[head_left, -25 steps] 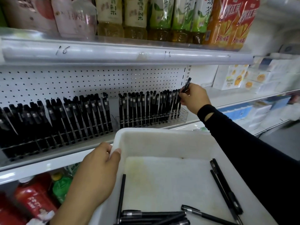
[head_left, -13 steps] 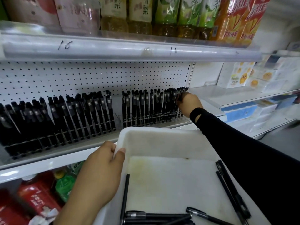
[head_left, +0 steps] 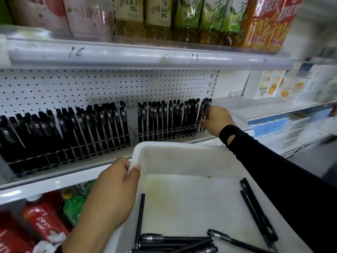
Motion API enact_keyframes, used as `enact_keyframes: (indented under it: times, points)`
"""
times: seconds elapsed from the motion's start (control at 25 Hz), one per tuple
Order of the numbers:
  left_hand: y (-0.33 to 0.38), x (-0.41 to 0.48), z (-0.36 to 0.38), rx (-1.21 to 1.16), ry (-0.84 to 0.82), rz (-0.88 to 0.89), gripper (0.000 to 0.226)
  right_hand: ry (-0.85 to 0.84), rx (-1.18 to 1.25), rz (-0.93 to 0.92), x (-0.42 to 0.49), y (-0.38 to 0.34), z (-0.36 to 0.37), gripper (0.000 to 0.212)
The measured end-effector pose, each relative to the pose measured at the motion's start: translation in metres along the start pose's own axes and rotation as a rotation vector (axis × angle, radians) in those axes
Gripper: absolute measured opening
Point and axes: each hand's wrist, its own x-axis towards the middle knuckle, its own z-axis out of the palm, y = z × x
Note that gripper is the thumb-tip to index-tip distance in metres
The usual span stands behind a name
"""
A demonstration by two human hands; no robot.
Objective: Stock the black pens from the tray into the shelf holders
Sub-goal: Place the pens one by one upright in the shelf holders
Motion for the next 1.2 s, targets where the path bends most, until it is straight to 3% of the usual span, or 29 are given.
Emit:
enact_keyframes:
  times: [0.12,0.24,0.4,0.52,0.64,0.76,1.0,1.2]
  points:
    - [-0.001,0.002,0.001,0.008,0.005,0.009,0.025,0.035,0.084,-0.209,-0.060,-0.016,-0.037,0.009]
    - [0.000,0.002,0.003,0.024,0.005,0.028,0.024,-0.313,0.032,-0.462,-0.126,-0.034,-0.053,0.024]
    - [0.003,-0.002,0.002,0.024,0.017,0.040,0.024,-0.738,-0.103,-0.658,-0.178,-0.050,-0.020,0.035]
    - [0.004,-0.006,-0.001,0.004,0.025,0.026,0.024,-0.899,-0.093,-0.718,-0.193,-0.060,-0.006,0.038]
    - [0.002,-0.005,-0.003,0.007,0.032,0.020,0.023,-0.955,-0.070,-0.739,-0.195,-0.067,-0.004,0.031]
    - [0.002,-0.004,-0.002,0.014,0.031,0.018,0.023,-0.927,-0.028,-0.718,-0.193,-0.067,-0.003,0.027]
    - [0.004,-0.005,-0.002,0.009,0.025,0.037,0.023,-0.525,-0.120,-0.552,-0.164,-0.038,-0.003,0.024]
    - [0.001,-0.006,-0.003,-0.009,0.021,0.032,0.024,-0.438,0.082,-0.321,-0.137,-0.017,-0.007,0.020]
